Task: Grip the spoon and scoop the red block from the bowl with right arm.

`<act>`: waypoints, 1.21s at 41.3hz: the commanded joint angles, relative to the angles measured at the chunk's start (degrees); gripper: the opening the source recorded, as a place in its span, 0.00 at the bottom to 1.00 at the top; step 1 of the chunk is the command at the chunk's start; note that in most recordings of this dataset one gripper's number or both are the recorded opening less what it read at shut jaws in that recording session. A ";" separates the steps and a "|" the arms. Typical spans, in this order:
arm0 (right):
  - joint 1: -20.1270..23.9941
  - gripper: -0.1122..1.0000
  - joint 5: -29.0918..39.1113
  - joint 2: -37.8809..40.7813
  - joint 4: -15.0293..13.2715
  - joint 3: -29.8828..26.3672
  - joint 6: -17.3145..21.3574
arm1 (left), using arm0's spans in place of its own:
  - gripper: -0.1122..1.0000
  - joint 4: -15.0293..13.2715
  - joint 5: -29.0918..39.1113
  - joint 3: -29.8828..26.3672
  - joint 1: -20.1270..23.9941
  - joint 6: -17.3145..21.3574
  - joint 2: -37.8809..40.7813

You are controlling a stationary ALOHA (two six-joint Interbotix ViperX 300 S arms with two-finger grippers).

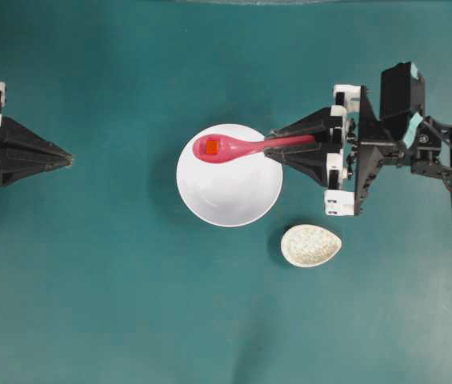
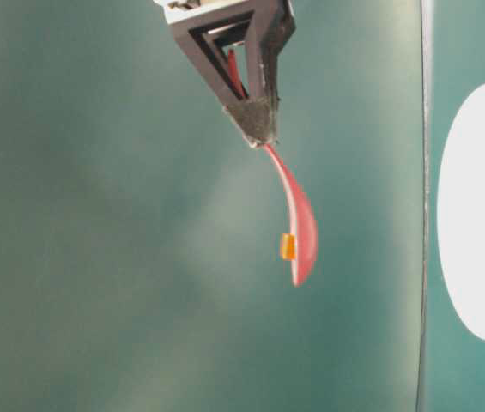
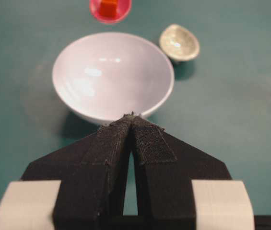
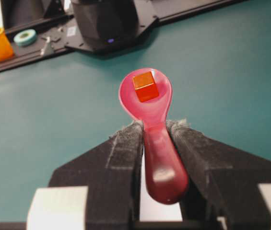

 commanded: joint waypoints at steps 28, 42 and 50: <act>0.18 0.31 2.46 -7.12 2.02 -1.76 0.35 | 0.10 0.09 -2.11 -1.14 0.09 0.97 0.62; 0.18 0.31 3.78 -7.12 2.11 -1.85 1.41 | 0.10 0.35 -2.11 -1.14 0.18 1.32 0.62; 0.18 0.31 3.78 -7.12 2.11 -1.85 3.52 | 0.10 0.35 -2.11 -1.05 0.09 1.23 0.70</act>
